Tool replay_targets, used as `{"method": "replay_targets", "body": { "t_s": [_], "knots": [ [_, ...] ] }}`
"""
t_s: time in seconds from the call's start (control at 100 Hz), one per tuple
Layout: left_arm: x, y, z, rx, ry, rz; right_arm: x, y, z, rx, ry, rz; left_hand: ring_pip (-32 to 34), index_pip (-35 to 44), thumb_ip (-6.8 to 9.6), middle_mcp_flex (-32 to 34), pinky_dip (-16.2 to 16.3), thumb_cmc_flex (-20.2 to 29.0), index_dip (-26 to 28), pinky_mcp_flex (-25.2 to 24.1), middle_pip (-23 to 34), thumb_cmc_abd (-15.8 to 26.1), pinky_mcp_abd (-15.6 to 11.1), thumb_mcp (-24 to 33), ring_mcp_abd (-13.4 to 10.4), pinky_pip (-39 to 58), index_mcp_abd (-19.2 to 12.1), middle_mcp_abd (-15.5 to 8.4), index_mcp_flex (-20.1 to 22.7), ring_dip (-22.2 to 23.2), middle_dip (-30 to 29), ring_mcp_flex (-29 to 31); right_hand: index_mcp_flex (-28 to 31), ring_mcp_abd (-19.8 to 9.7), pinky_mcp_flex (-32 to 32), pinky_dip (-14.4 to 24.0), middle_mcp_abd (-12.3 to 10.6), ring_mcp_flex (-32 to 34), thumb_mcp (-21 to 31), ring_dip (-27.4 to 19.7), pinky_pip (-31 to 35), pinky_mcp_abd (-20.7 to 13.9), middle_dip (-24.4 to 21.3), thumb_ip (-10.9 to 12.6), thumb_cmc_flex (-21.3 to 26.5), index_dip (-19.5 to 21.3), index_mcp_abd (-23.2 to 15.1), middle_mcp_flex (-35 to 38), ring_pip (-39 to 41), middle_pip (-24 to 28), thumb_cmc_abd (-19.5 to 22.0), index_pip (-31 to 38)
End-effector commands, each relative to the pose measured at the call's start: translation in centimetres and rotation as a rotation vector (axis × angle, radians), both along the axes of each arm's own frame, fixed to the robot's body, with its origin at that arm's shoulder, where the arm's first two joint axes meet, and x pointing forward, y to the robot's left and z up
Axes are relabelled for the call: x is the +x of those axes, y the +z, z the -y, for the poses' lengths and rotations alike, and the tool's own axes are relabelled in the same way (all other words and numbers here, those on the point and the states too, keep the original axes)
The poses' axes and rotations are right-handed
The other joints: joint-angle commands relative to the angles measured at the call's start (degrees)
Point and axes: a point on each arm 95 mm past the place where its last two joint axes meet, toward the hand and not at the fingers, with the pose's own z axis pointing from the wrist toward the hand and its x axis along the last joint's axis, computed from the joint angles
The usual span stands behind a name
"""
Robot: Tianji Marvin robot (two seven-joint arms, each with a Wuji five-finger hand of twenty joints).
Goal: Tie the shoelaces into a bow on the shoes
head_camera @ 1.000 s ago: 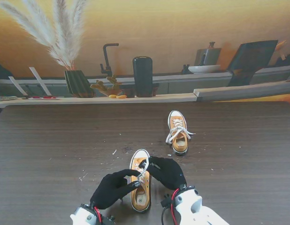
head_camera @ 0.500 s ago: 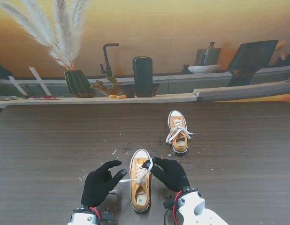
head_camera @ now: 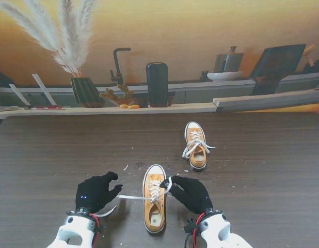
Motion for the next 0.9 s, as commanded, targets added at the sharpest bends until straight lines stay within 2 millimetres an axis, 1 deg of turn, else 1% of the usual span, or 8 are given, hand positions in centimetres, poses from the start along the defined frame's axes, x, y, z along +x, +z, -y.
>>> {"method": "replay_targets", "body": {
  "t_s": [0.0,0.03,0.21,0.32,0.39,0.66,0.74,0.89],
  "knots": [
    [0.0,0.6,-0.4,0.045,-0.002,0.0,-0.1,0.0,0.2,-0.004,0.013,-0.007,3.19,1.75,0.21,2.6,0.5,1.24,-2.02,0.98,3.0,-3.39,-7.09,4.67,-3.15,14.23,-7.13,-1.32,-0.17,-0.97,-1.3,2.02,-0.11,-8.52,1.35,0.3,10.37,-0.44,-4.41,1.05,13.73,1.28,1.1,-1.11,-1.78,0.93,0.26,5.15,2.36,1.77,-1.23,-0.55],
    [0.0,0.8,-0.6,0.069,-0.008,-0.023,-0.1,0.0,0.2,-0.006,0.013,-0.007,3.17,2.06,-0.03,2.58,0.42,0.83,-2.24,0.98,3.01,-4.03,-7.26,5.51,-3.23,14.12,-7.38,-1.29,-0.27,-1.02,-1.41,2.01,-0.01,-8.59,1.36,0.34,10.32,-0.45,-4.4,1.03,13.78,1.26,1.09,-1.13,-1.75,0.93,0.11,5.25,2.43,1.76,-1.29,-0.53],
    [-0.1,1.5,-1.5,0.181,-0.05,-0.19,-0.2,0.1,0.6,-0.007,0.009,-0.004,1.96,1.99,0.78,2.61,-0.24,-0.59,-2.07,0.96,1.64,-4.99,-8.2,6.5,-4.06,12.77,-8.31,-1.9,-0.67,-1.42,-2.06,2.02,0.27,-8.78,1.36,0.51,10.3,-0.45,-4.43,0.91,13.93,1.31,1.09,-1.27,-1.49,0.92,-0.12,5.59,2.67,1.69,-2.02,-0.51],
    [-0.4,1.8,-1.8,0.212,-0.068,-0.274,-0.2,0.3,0.7,-0.009,0.009,0.001,-1.74,0.09,1.36,2.73,-2.06,-3.11,-1.18,0.7,-2.08,-5.04,-8.15,6.76,-4.48,9.76,-8.9,-3.17,-1.84,-2.21,-3.02,2.09,0.47,-8.91,1.38,0.59,10.25,-0.45,-4.43,0.86,14.0,1.25,1.11,-1.37,-1.2,0.91,-0.2,5.73,2.77,1.67,-2.39,-0.49],
    [-0.6,2.0,-1.9,0.222,-0.093,-0.331,-0.2,0.3,0.7,-0.009,0.01,0.003,-3.8,-1.79,1.26,1.77,-3.56,-4.54,0.78,0.52,-3.94,-5.32,-8.43,6.61,-5.09,8.52,-9.56,-3.66,-2.05,-1.6,-1.63,2.1,0.49,-8.99,1.38,0.63,10.24,-0.46,-4.5,0.85,14.03,1.22,1.12,-1.44,-1.19,0.89,-0.25,5.83,2.81,1.66,-2.53,-0.52],
    [-1.5,2.3,-1.8,0.126,-0.269,-0.557,-0.2,0.6,0.7,-0.014,0.015,0.008,-6.41,-1.74,0.22,-0.55,-5.3,-5.29,2.67,0.3,-4.57,-5.81,-8.56,4.38,-6.41,6.19,-10.31,-3.92,-1.59,-1.51,-0.36,2.12,0.67,-9.01,1.38,0.7,10.24,-0.47,-4.69,0.79,14.01,1.2,1.17,-1.62,-1.06,0.88,-0.34,5.83,2.84,1.63,-2.83,-0.49],
    [-1.8,2.5,-1.8,0.089,-0.33,-0.617,-0.2,0.7,0.7,-0.016,0.013,0.01,-7.66,-1.46,-0.11,-1.52,-5.67,-5.21,3.45,-0.85,-4.77,-5.61,-8.58,3.16,-6.52,5.61,-10.35,-3.99,-1.48,-1.43,0.1,2.1,0.61,-9.01,1.38,0.71,10.24,-0.47,-4.71,0.78,14.0,1.2,1.18,-1.64,-1.02,0.87,-0.32,5.84,2.84,1.62,-2.81,-0.51],
    [-2.0,2.5,-1.9,-0.046,-0.436,-0.72,-0.2,0.8,0.7,-0.014,0.012,0.011,-8.72,-0.4,-0.56,-2.23,-5.68,-5.1,5.05,-1.99,-5.13,-5.3,-8.87,0.98,-6.7,5.48,-10.04,-3.97,-0.74,-0.79,0.75,2.11,0.71,-9.01,1.38,0.73,10.24,-0.47,-4.77,0.77,14.0,1.2,1.2,-1.65,-0.98,0.86,-0.34,5.84,2.85,1.62,-2.83,-0.49]
  ]
}}
